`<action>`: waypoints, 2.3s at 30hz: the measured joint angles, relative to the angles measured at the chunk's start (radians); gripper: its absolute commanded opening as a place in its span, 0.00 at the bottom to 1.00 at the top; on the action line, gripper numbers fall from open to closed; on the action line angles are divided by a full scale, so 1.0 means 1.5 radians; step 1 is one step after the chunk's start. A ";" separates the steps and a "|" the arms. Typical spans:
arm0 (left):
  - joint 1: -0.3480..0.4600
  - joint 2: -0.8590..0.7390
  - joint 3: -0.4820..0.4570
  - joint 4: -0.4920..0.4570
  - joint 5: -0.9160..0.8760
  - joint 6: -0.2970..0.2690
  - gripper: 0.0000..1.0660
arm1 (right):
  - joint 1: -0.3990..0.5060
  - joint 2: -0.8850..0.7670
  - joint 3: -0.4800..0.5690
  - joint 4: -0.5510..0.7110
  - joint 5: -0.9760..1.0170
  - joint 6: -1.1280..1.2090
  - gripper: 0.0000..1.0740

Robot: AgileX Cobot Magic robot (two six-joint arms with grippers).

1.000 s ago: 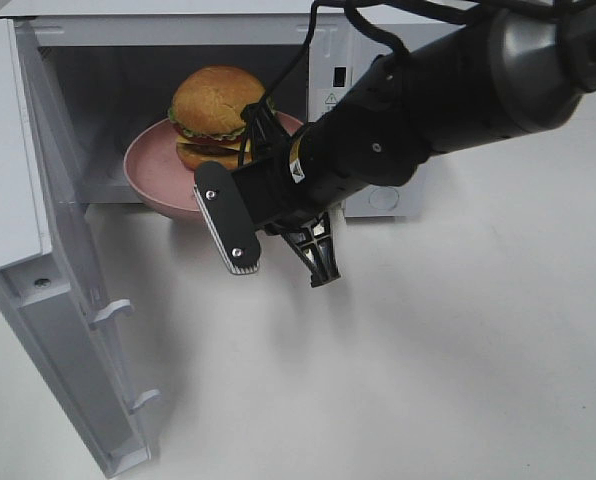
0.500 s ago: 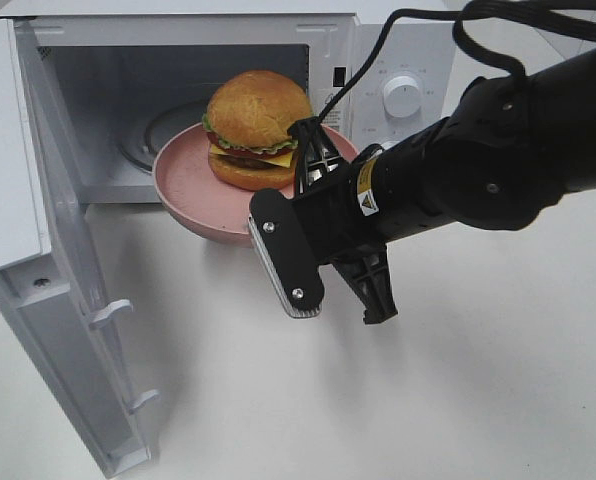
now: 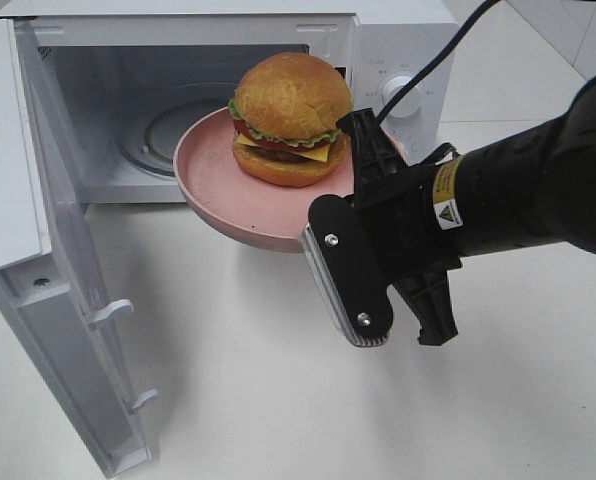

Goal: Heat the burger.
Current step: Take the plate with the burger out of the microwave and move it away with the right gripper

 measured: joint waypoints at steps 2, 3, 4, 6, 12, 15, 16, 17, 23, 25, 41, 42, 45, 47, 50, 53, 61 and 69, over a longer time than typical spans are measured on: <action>0.000 0.000 0.000 0.000 0.000 0.000 0.94 | 0.000 -0.035 0.020 0.000 0.007 0.000 0.00; 0.000 0.000 0.000 0.000 0.000 0.000 0.94 | 0.000 -0.035 0.020 0.000 0.007 0.000 0.00; 0.000 0.000 0.000 0.000 0.000 0.000 0.94 | 0.000 -0.057 0.031 0.000 0.017 0.000 0.00; 0.000 0.000 0.000 0.000 0.000 0.000 0.94 | 0.000 -0.083 0.043 0.000 0.034 0.000 0.00; 0.000 0.000 0.000 0.000 0.000 0.000 0.94 | 0.000 -0.153 0.082 0.000 0.081 0.000 0.00; 0.000 0.000 0.000 0.000 0.000 0.000 0.94 | 0.000 -0.185 0.099 0.000 0.103 0.000 0.00; 0.000 0.000 0.000 0.000 0.000 0.000 0.94 | 0.000 -0.185 0.099 0.000 0.103 0.000 0.00; 0.000 0.000 0.000 0.000 0.000 0.000 0.94 | 0.000 -0.207 0.108 -0.005 0.123 0.001 0.00; 0.000 0.000 0.000 0.000 0.000 0.000 0.94 | 0.000 -0.272 0.116 -0.041 0.201 0.055 0.00; 0.000 0.000 0.000 0.000 0.000 0.000 0.94 | 0.000 -0.281 0.116 -0.049 0.208 0.068 0.00; 0.000 0.000 0.000 0.000 0.000 0.000 0.94 | 0.000 -0.372 0.116 -0.139 0.359 0.285 0.00; 0.000 0.000 0.000 0.000 0.000 0.000 0.94 | 0.000 -0.372 0.116 -0.143 0.367 0.301 0.00; 0.000 0.000 0.000 0.000 0.000 0.000 0.94 | 0.000 -0.372 0.116 -0.161 0.410 0.367 0.00; 0.000 0.000 0.000 0.000 0.000 0.000 0.94 | 0.000 -0.372 0.116 -0.167 0.420 0.381 0.00; 0.000 0.000 0.000 0.000 0.000 0.000 0.94 | 0.000 -0.372 0.116 -0.194 0.459 0.447 0.00; 0.000 0.000 0.000 0.000 0.000 0.000 0.94 | 0.000 -0.372 0.116 -0.201 0.483 0.484 0.00; 0.000 0.000 0.000 0.000 0.000 0.000 0.94 | 0.000 -0.373 0.116 -0.213 0.552 0.583 0.00; 0.000 0.000 0.000 0.000 0.000 0.000 0.94 | 0.000 -0.371 0.116 -0.239 0.617 0.709 0.00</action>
